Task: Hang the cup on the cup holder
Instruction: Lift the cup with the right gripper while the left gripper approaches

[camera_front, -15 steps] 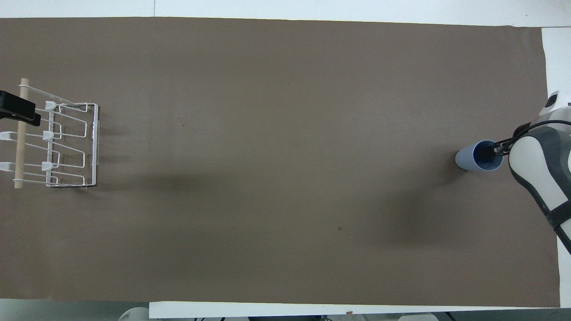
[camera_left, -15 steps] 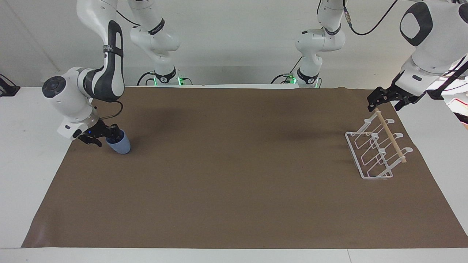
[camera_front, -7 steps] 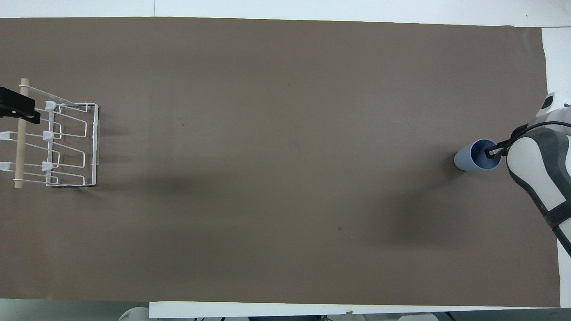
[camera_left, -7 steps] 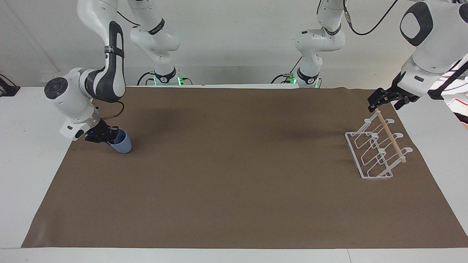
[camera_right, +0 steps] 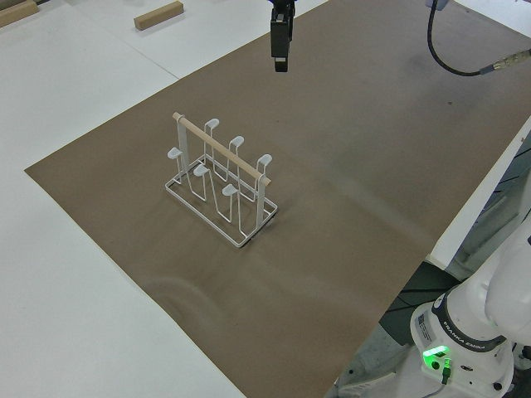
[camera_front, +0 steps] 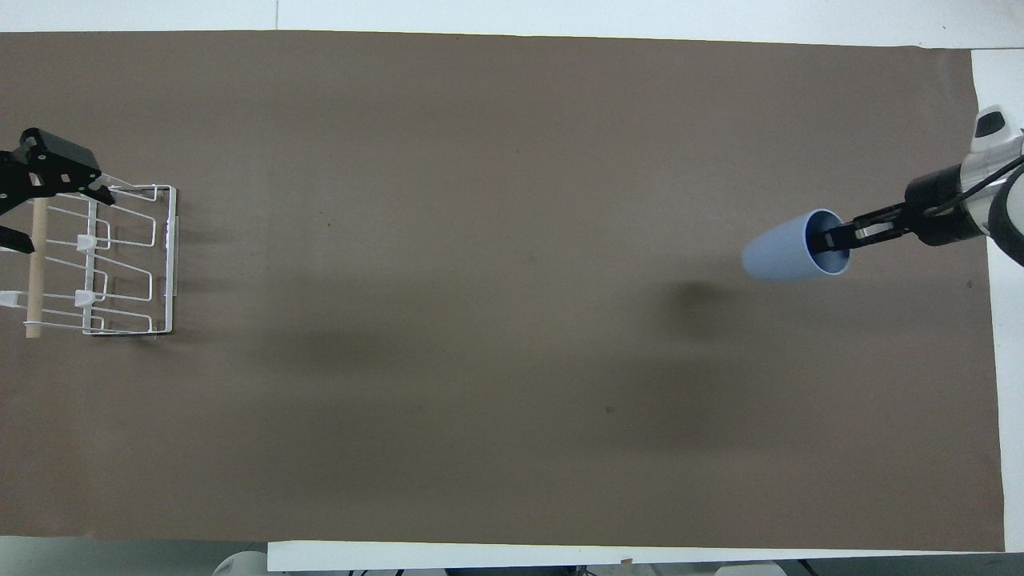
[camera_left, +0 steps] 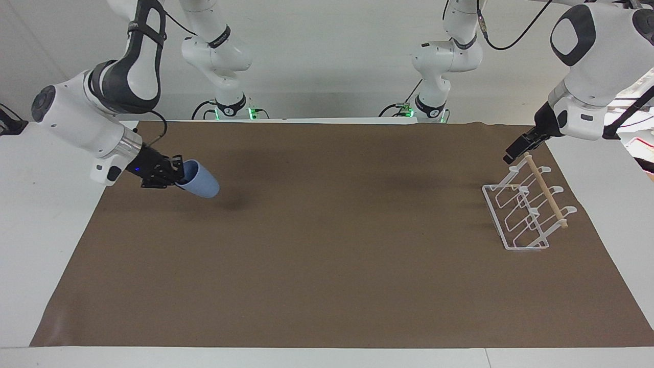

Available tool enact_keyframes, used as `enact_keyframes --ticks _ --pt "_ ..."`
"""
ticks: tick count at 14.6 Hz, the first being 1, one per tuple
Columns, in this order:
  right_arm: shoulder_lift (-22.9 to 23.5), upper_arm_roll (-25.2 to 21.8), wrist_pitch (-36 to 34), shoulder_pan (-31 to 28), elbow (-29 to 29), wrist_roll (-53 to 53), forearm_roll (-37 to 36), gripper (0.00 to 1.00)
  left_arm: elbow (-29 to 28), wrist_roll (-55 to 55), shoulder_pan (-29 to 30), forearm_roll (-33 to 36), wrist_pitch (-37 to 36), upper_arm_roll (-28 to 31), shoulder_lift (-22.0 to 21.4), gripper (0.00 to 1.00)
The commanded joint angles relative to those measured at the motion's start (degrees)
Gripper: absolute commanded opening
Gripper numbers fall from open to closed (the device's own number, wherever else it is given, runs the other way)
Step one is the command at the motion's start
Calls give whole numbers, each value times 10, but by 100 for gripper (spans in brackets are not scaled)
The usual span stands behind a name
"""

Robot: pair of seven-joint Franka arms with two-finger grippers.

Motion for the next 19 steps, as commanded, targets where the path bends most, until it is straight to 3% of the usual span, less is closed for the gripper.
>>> enact_keyframes --ticks 1,4,6,9,11,19 --pt "5 3 4 52 0 51 130 0 12 -179 -9 -64 -7 0 -7 100" --pt "-3 3 47 125 -20 136 277 0 14 -363 -78 -89 -1 -11 -7 100" --pt "-15 3 120 184 -50 165 396 0 10 -447 -89 -154 19 -11 -8 100" --pt "-11 3 251 296 -52 196 494 0 0 -557 -110 -213 103 -12 -6 99" --pt "-9 3 299 337 -52 201 513 0 -5 -593 -136 -214 112 -12 -7 99" --pt "-8 3 303 377 -50 231 514 0 -59 -595 -186 -212 124 -11 -17 99"
